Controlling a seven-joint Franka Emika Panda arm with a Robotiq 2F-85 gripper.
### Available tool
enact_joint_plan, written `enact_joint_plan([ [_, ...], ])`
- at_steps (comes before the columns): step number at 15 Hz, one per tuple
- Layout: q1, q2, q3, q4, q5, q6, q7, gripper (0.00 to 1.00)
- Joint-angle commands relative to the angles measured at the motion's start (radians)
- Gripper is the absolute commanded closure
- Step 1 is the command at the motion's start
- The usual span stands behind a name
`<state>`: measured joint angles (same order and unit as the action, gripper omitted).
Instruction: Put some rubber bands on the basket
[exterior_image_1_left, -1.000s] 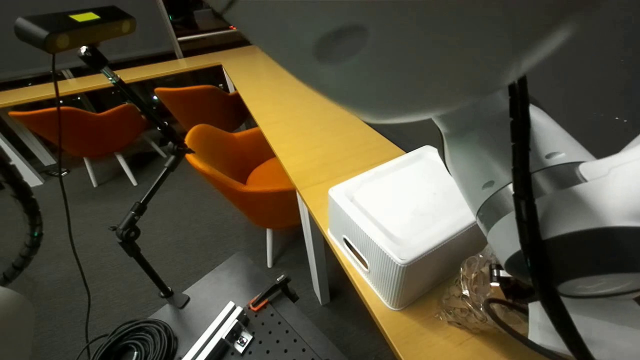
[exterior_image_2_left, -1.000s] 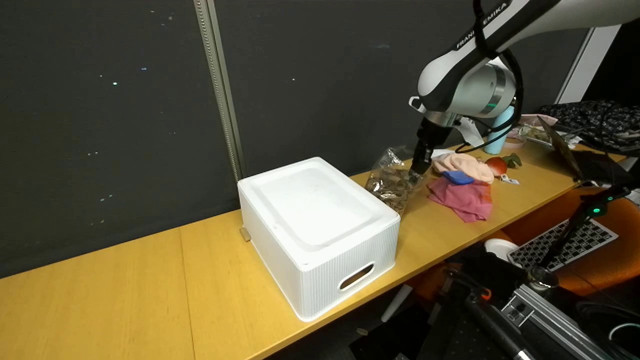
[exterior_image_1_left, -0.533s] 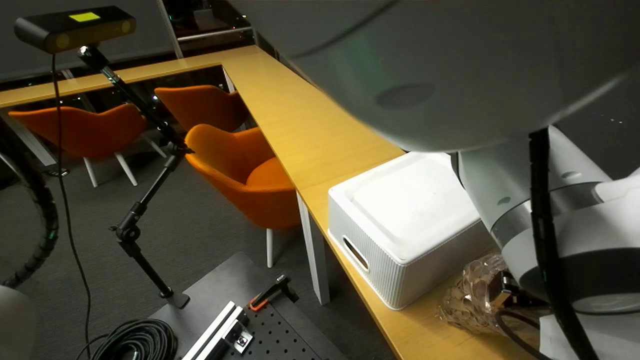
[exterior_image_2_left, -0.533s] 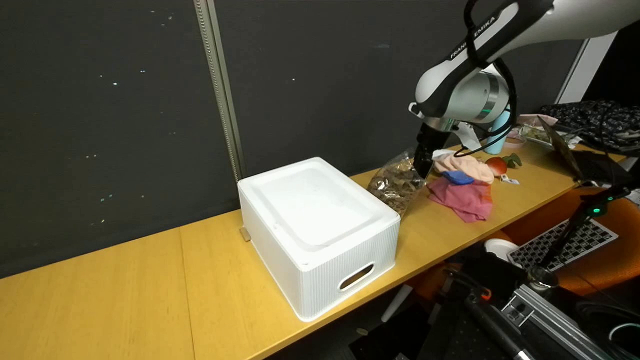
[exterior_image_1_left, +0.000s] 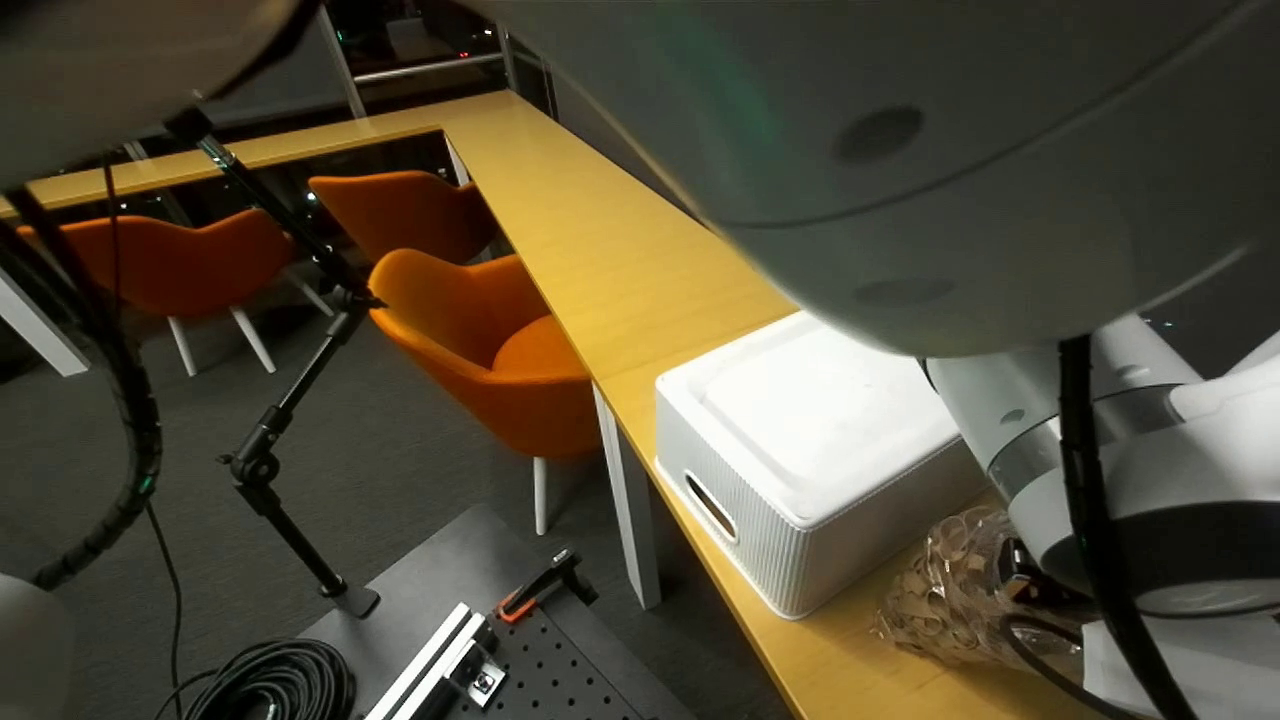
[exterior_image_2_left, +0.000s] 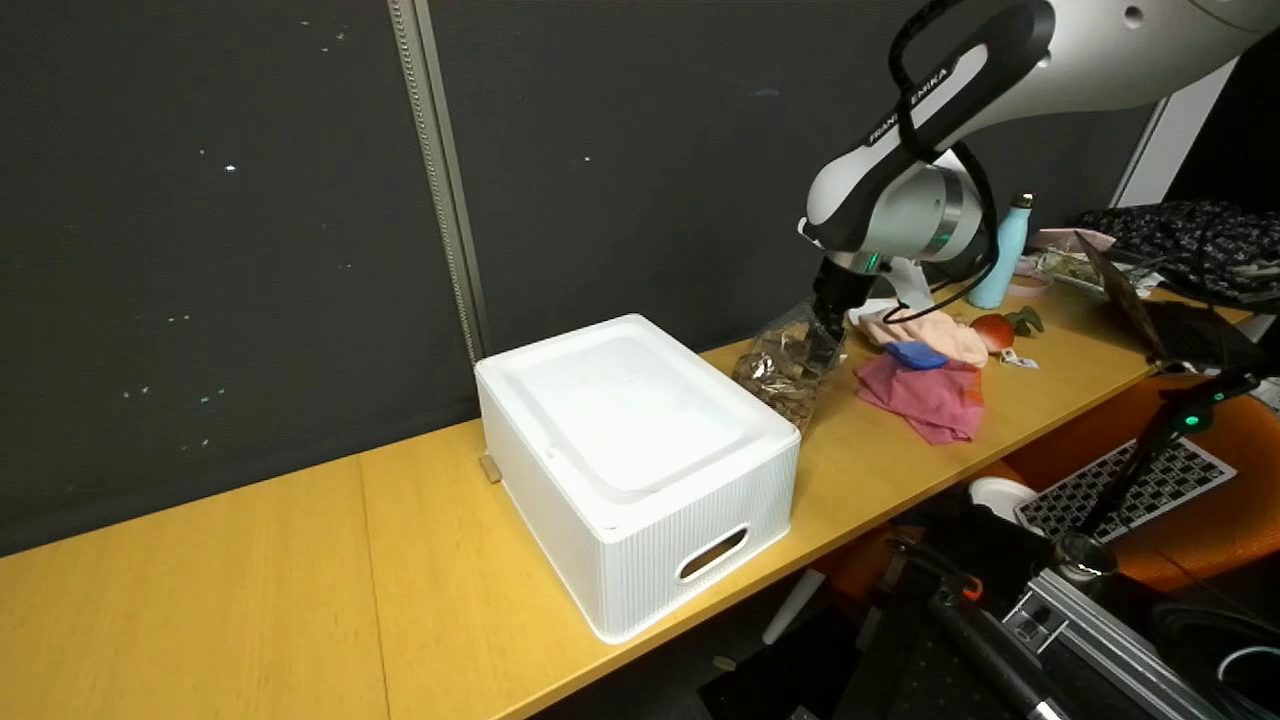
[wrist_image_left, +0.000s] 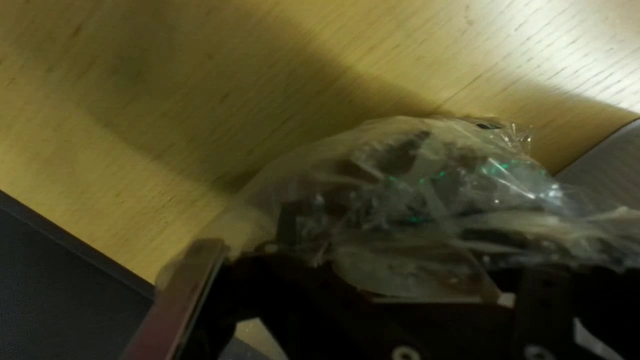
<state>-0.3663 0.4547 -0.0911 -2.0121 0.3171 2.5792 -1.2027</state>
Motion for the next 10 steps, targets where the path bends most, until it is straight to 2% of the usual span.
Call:
enact_joint_plan([
  [1, -0.032, 0.008, 0.041, 0.024, 0.000, 0.033, -0.011, 0.47],
  [7, -0.028, -0.031, 0.045, 0.014, 0.008, 0.018, 0.031, 0.93],
  [8, -0.020, -0.042, 0.034, 0.013, -0.006, 0.005, 0.059, 0.99],
  [10, 0.019, -0.080, -0.009, 0.018, -0.070, -0.044, 0.165, 1.00],
])
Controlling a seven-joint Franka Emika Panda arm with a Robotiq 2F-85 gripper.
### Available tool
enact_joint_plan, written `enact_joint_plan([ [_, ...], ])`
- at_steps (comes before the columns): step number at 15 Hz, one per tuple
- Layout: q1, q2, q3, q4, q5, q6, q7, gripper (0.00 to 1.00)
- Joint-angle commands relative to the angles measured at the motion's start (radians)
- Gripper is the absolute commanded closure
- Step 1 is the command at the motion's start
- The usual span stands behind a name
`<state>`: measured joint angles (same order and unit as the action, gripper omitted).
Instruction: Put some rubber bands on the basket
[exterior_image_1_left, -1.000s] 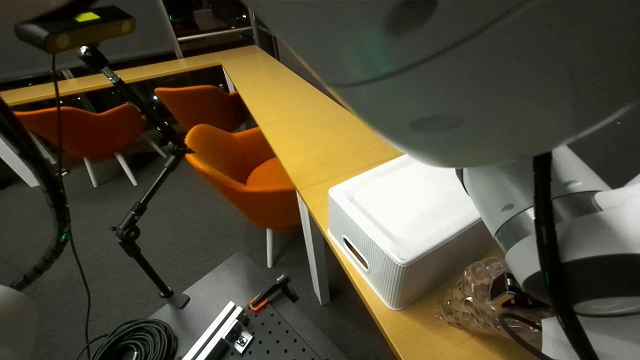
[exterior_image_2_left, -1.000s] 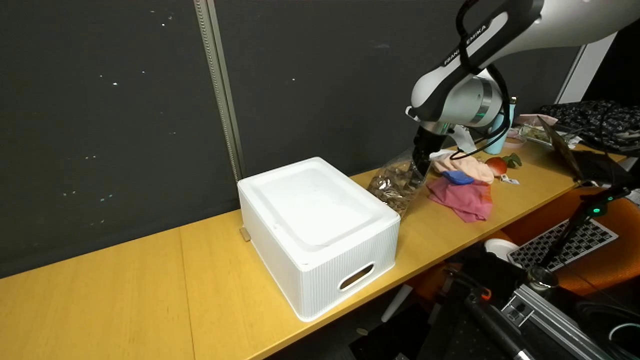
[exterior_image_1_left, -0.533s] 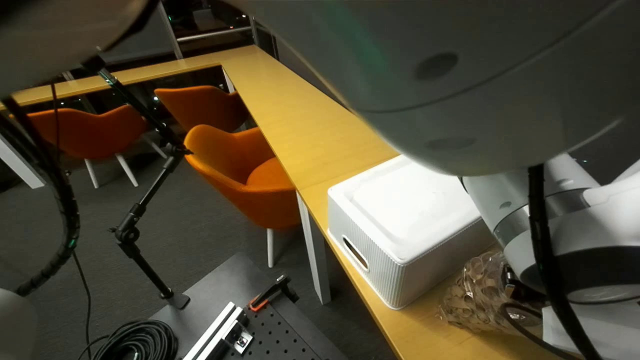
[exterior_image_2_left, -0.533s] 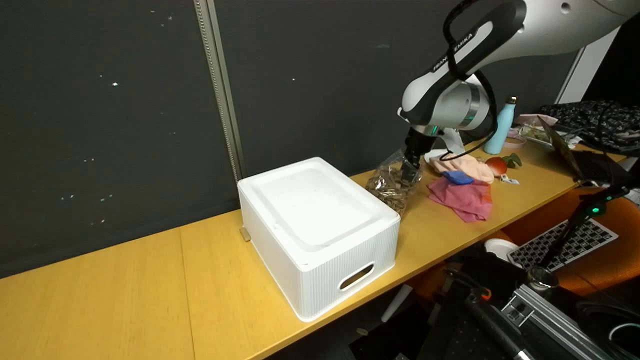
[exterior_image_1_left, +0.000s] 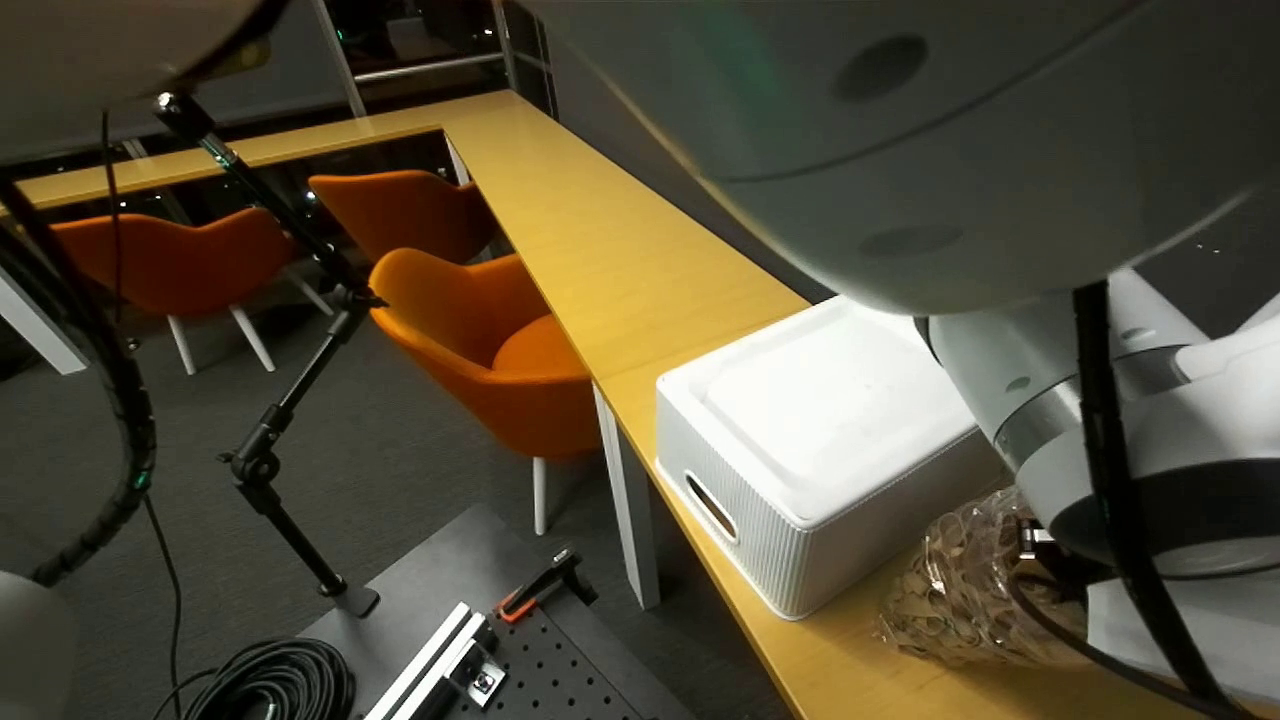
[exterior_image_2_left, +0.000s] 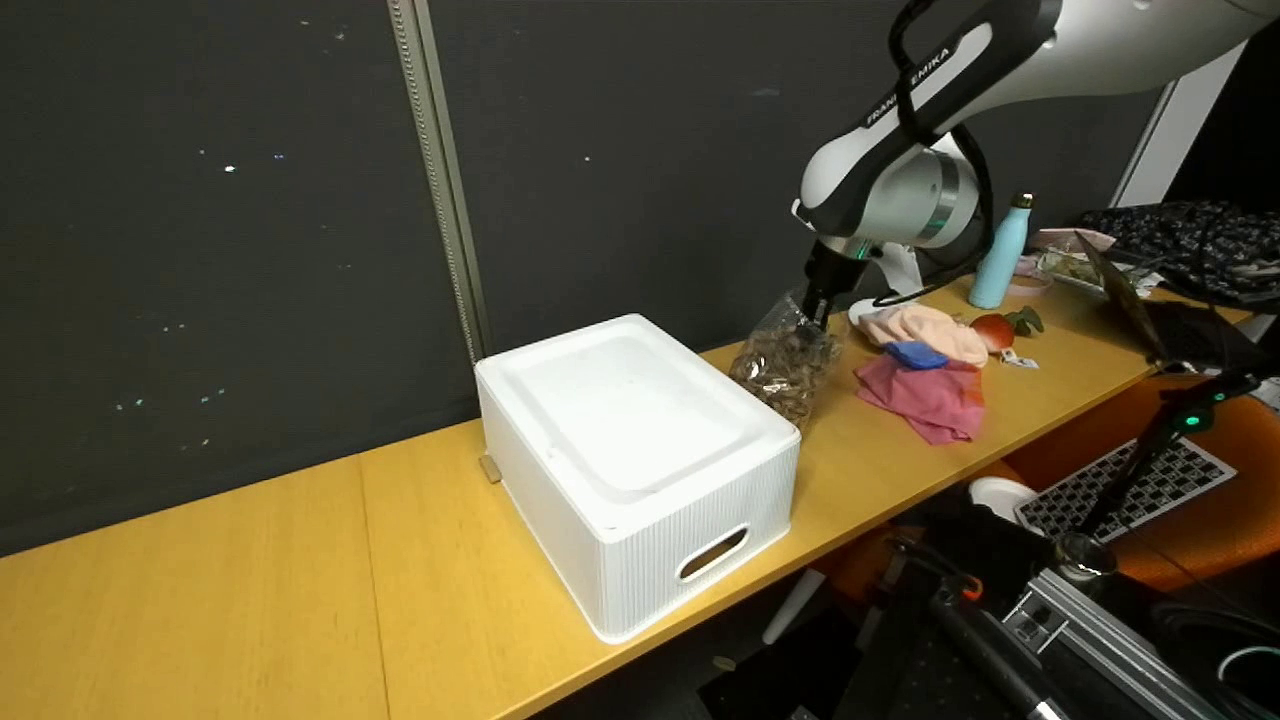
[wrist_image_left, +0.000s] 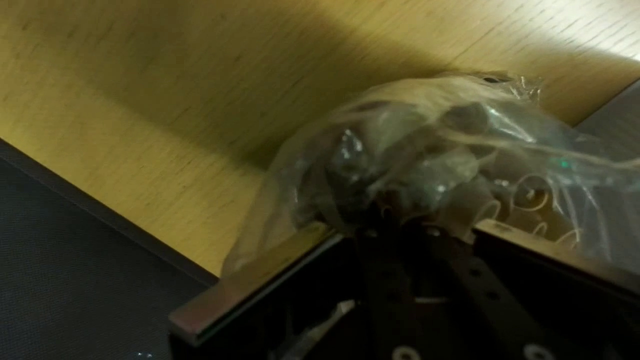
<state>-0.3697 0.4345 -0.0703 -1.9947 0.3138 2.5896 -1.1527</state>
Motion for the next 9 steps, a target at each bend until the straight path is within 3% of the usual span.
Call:
enact_joint_plan([
  [1, 0.036, -0.076, -0.047, 0.004, -0.101, -0.072, 0.169, 1.00],
  [5, 0.072, -0.160, -0.079, 0.063, -0.248, -0.222, 0.353, 0.99],
  [9, 0.101, -0.200, -0.068, 0.179, -0.309, -0.399, 0.453, 0.99],
])
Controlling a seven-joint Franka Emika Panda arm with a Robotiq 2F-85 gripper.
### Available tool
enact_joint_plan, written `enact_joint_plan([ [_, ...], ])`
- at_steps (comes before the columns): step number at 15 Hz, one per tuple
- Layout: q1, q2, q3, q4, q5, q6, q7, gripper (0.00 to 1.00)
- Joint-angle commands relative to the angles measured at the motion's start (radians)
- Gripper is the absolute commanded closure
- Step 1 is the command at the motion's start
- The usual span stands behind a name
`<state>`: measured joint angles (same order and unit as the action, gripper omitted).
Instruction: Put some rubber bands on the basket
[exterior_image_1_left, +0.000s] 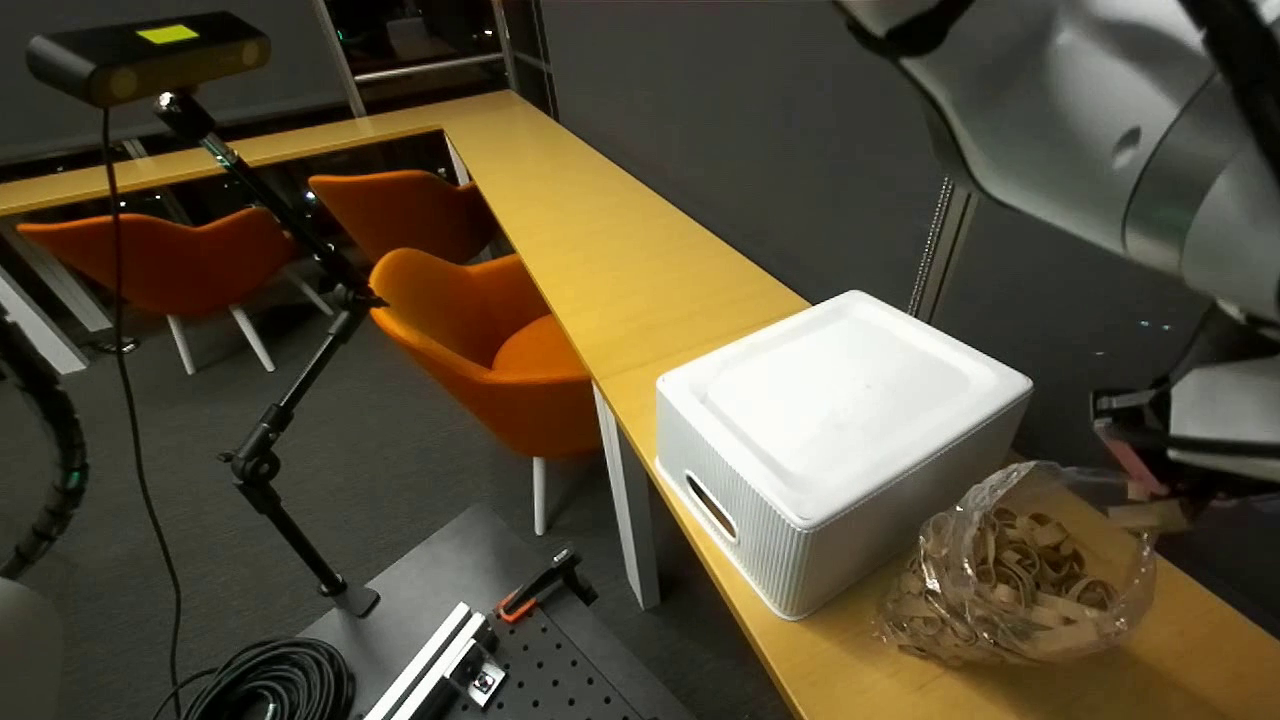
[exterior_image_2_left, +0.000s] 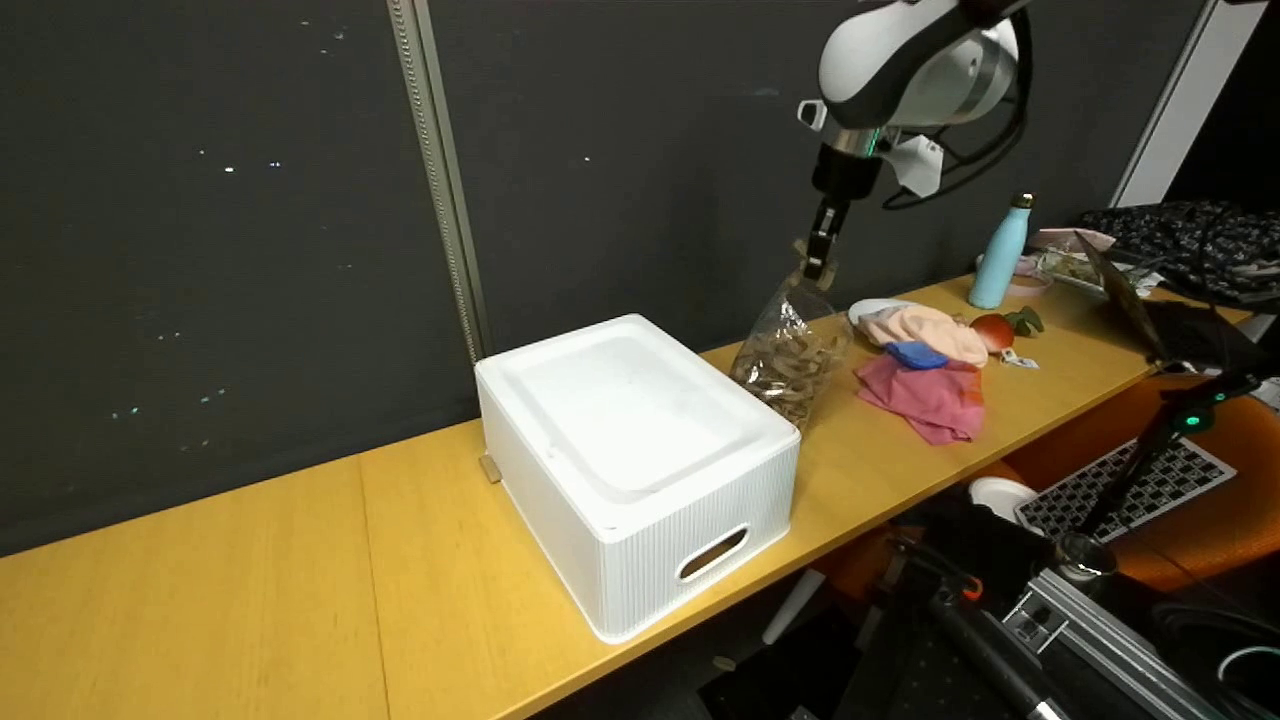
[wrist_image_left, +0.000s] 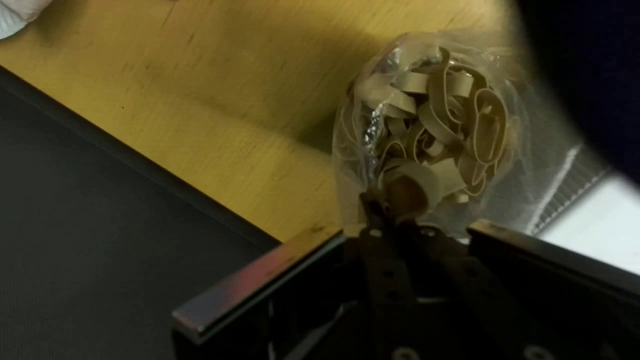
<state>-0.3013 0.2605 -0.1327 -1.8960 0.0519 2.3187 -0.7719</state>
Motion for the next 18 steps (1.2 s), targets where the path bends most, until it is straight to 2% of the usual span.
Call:
enact_joint_plan([
  [1, 0.044, -0.029, 0.002, 0.112, -0.055, -0.163, 0.086, 0.99],
  [6, 0.124, 0.040, 0.053, 0.227, -0.059, -0.247, 0.125, 0.99],
  [11, 0.204, 0.157, 0.126, 0.259, -0.067, -0.228, 0.151, 0.99],
  [17, 0.248, 0.264, 0.164, 0.314, -0.106, -0.226, 0.157, 0.99],
  [18, 0.253, 0.269, 0.162, 0.319, -0.113, -0.229, 0.166, 0.70],
])
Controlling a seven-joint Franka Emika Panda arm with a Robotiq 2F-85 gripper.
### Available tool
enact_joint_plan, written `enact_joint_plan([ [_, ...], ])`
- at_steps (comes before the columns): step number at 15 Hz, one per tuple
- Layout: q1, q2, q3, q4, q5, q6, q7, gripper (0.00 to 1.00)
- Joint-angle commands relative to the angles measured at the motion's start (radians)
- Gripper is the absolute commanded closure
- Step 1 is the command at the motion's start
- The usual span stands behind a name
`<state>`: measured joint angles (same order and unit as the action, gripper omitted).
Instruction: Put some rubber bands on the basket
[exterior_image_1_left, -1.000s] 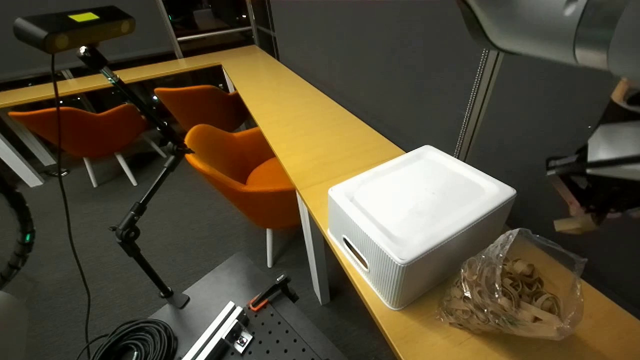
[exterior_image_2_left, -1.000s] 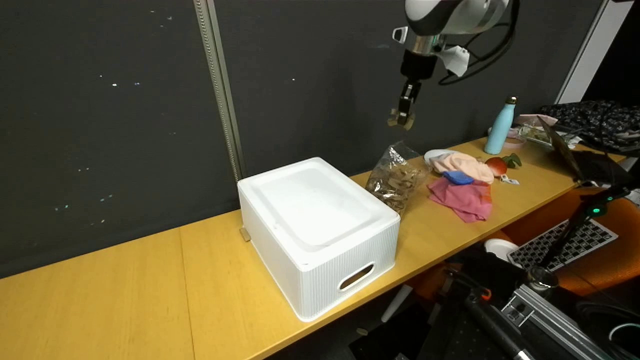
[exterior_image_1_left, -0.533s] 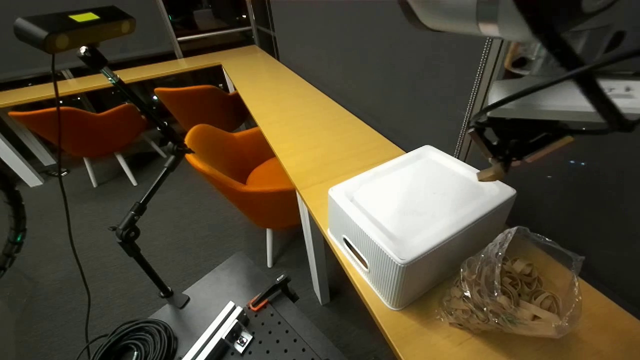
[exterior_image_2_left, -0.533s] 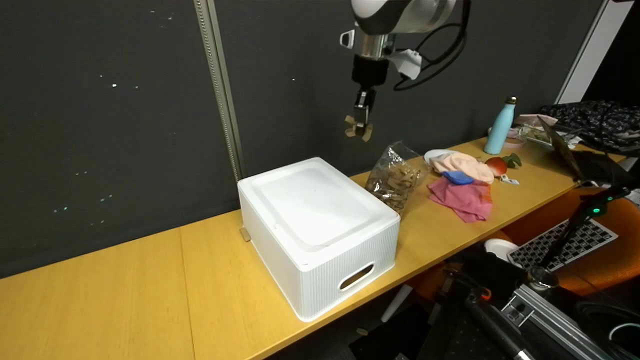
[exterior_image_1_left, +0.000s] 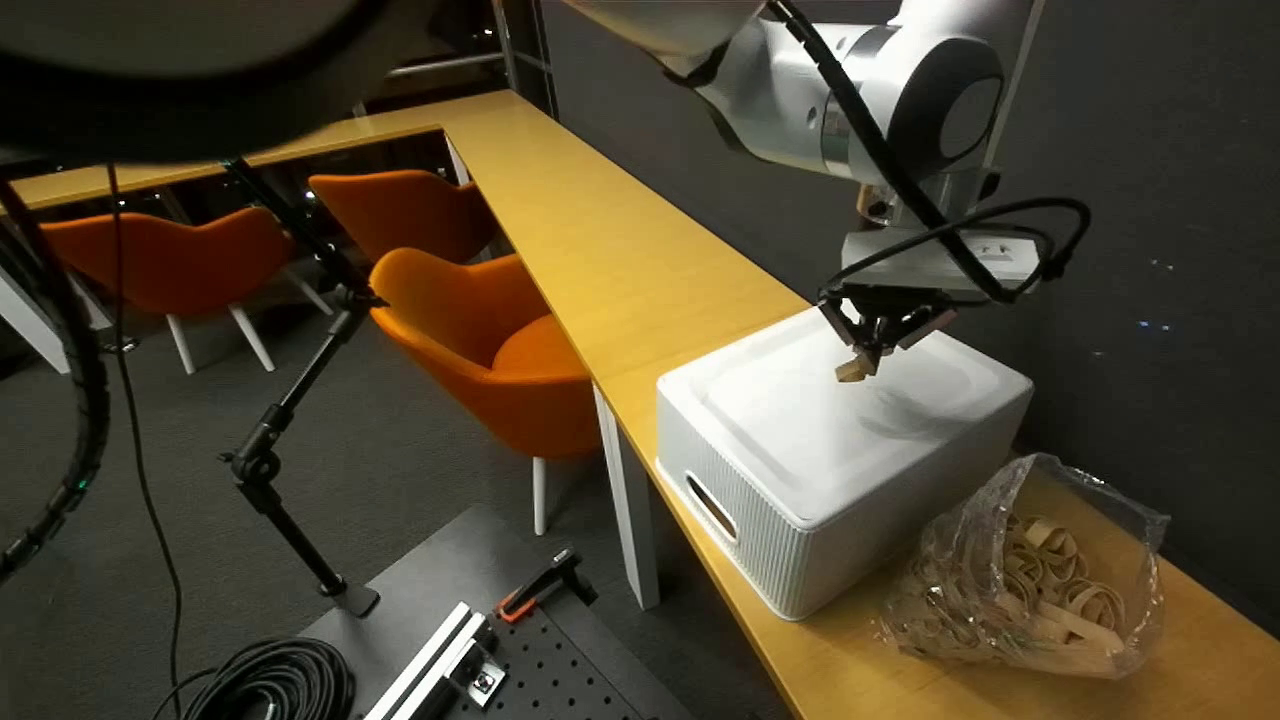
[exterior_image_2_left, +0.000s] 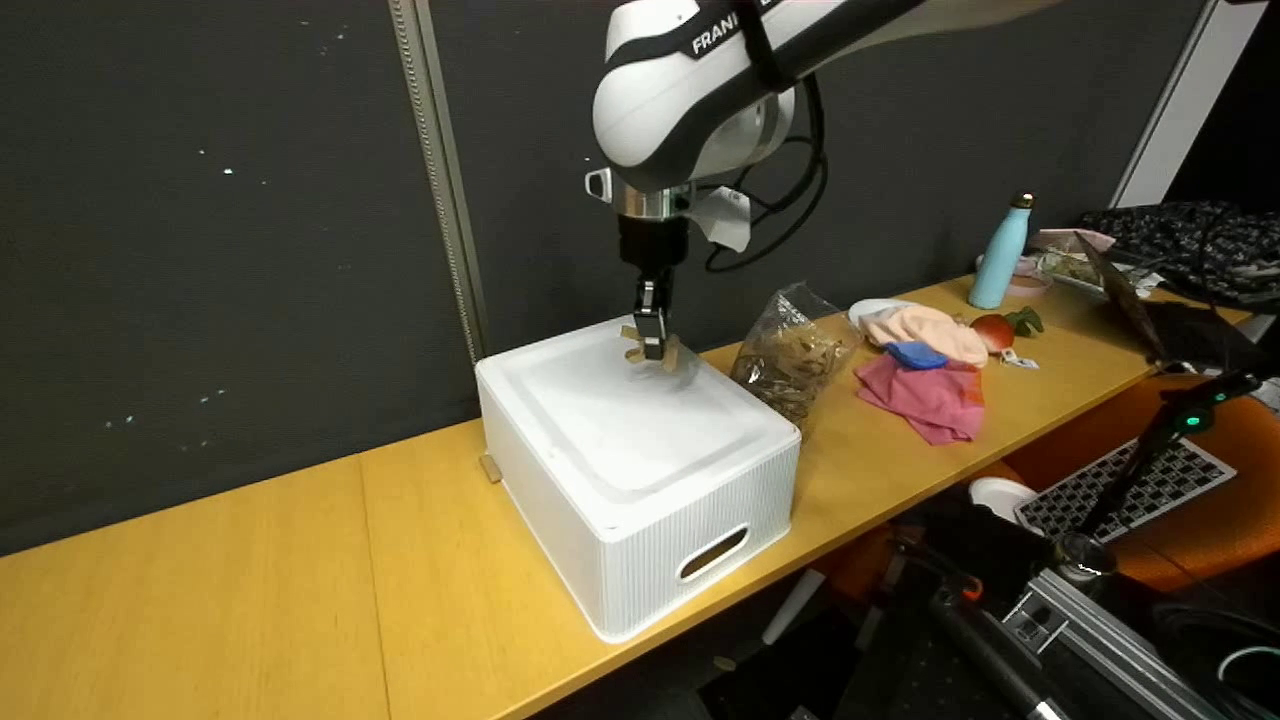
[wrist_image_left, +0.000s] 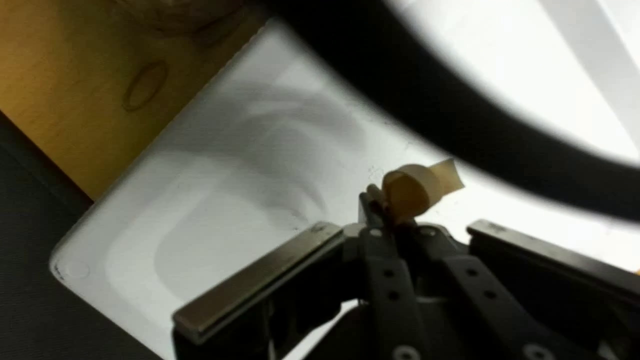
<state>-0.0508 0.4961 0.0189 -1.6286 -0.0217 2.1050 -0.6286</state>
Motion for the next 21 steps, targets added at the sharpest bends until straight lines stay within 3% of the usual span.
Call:
enact_joint_plan([
  [1, 0.005, 0.036, 0.010, 0.056, -0.046, -0.015, 0.026, 0.68],
  [10, -0.007, -0.075, -0.002, 0.054, -0.081, -0.044, 0.055, 0.04],
  [11, -0.011, -0.102, -0.006, 0.041, -0.082, -0.052, 0.062, 0.01],
  [15, -0.029, -0.245, -0.055, -0.047, -0.159, -0.106, 0.093, 0.00],
  [16, -0.040, -0.268, -0.067, -0.066, -0.178, -0.108, 0.091, 0.07],
  [17, -0.056, -0.291, -0.080, -0.083, -0.184, -0.108, 0.091, 0.28],
  [19, -0.090, -0.328, -0.104, -0.128, -0.176, -0.089, 0.080, 0.33],
  [21, -0.118, -0.351, -0.123, -0.183, -0.155, -0.060, 0.080, 0.47],
])
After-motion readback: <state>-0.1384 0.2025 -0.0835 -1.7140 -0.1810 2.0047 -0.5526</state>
